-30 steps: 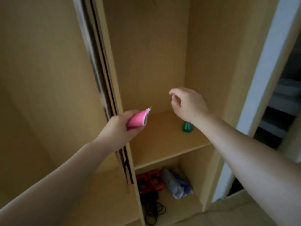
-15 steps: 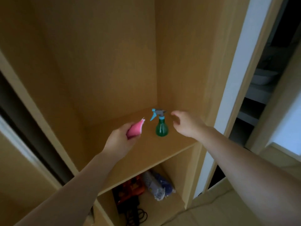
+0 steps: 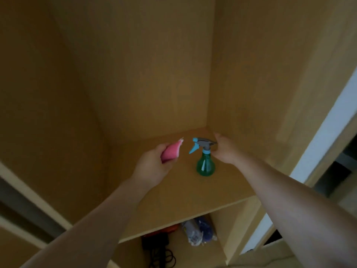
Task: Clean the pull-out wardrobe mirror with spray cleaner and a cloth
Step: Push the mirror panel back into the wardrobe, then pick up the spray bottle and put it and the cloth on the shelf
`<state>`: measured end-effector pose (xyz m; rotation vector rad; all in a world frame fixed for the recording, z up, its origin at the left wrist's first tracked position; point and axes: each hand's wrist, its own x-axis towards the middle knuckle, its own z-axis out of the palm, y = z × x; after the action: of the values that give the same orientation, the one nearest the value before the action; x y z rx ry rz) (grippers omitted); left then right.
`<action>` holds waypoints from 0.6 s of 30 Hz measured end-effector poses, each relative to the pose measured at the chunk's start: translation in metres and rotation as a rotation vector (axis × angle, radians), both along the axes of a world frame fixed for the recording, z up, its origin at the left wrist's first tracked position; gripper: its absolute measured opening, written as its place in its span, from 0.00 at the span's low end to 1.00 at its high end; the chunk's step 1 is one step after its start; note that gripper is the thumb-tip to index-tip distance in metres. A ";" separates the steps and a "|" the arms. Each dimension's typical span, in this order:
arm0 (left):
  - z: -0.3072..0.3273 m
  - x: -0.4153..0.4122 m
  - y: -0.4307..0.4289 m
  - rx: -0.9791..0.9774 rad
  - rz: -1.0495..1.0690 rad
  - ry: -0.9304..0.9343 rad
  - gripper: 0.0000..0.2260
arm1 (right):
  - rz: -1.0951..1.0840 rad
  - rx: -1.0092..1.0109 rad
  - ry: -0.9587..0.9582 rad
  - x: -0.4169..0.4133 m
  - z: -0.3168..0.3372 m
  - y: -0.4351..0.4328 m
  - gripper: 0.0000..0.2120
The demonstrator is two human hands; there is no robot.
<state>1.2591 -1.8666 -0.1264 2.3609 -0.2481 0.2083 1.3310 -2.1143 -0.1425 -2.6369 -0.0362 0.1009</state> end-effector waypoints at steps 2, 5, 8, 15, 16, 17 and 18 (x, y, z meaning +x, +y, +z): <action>-0.001 -0.008 -0.006 0.007 0.081 0.007 0.19 | 0.057 -0.007 0.007 0.018 -0.005 0.000 0.34; -0.002 -0.020 -0.012 0.002 0.178 0.057 0.19 | 0.124 0.011 0.033 0.035 -0.011 0.002 0.30; -0.004 -0.034 -0.015 -0.007 0.269 0.112 0.20 | 0.141 0.030 -0.005 0.050 -0.022 0.001 0.17; -0.009 -0.074 -0.014 -0.004 0.402 0.124 0.19 | 0.179 0.234 -0.028 0.044 -0.030 0.000 0.08; -0.008 -0.078 -0.013 0.003 0.408 0.123 0.18 | 0.191 0.245 -0.026 0.038 -0.029 0.000 0.06; -0.007 -0.083 -0.013 0.010 0.415 0.120 0.18 | 0.204 0.254 -0.031 0.034 -0.028 0.001 0.04; -0.005 -0.088 -0.011 0.017 0.422 0.113 0.17 | 0.217 0.260 -0.037 0.028 -0.026 0.002 0.03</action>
<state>1.1713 -1.8779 -0.1316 2.4090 0.3078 0.2710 1.3590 -2.1123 -0.1685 -2.3670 -0.3259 0.1124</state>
